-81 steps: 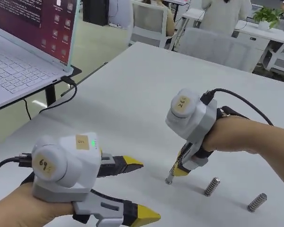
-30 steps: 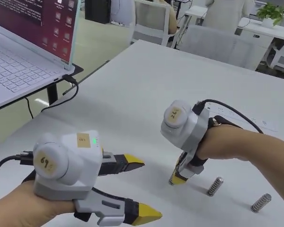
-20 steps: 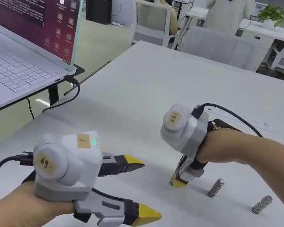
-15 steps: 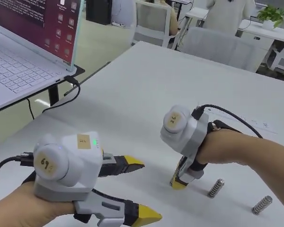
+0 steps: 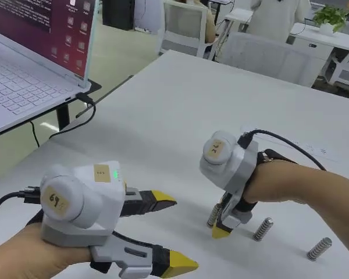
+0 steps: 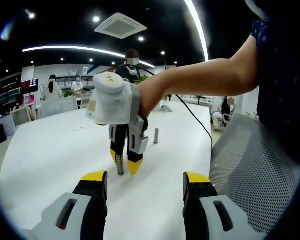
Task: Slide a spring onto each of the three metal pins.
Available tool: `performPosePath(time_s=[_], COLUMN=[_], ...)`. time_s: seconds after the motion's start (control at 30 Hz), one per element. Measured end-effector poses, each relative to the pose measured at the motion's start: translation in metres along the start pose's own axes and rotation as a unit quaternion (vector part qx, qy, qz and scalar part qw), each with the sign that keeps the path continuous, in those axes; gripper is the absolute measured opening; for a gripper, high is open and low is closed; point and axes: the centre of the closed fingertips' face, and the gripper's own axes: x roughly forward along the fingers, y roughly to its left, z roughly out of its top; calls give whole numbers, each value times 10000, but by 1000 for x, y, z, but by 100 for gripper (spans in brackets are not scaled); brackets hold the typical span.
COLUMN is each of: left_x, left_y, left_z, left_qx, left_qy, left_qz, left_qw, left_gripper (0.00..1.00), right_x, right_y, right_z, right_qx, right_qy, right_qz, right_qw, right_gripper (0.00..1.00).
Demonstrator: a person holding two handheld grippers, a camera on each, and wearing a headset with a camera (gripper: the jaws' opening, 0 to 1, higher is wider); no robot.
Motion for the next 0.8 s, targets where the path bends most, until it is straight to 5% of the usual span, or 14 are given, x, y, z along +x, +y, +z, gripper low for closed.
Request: performPosePath(time_s=[0.8], left_x=[4], left_y=[0], left_z=[3], left_qx=[114], left_qy=[51], left_qz=[-56], left_qw=[9999], left_gripper=[57], right_x=[-17], right_y=[10], right_z=[-11], right_qx=[324], right_qy=[-476], right_qz=[-168], right_qw=[9982], right_gripper=[37])
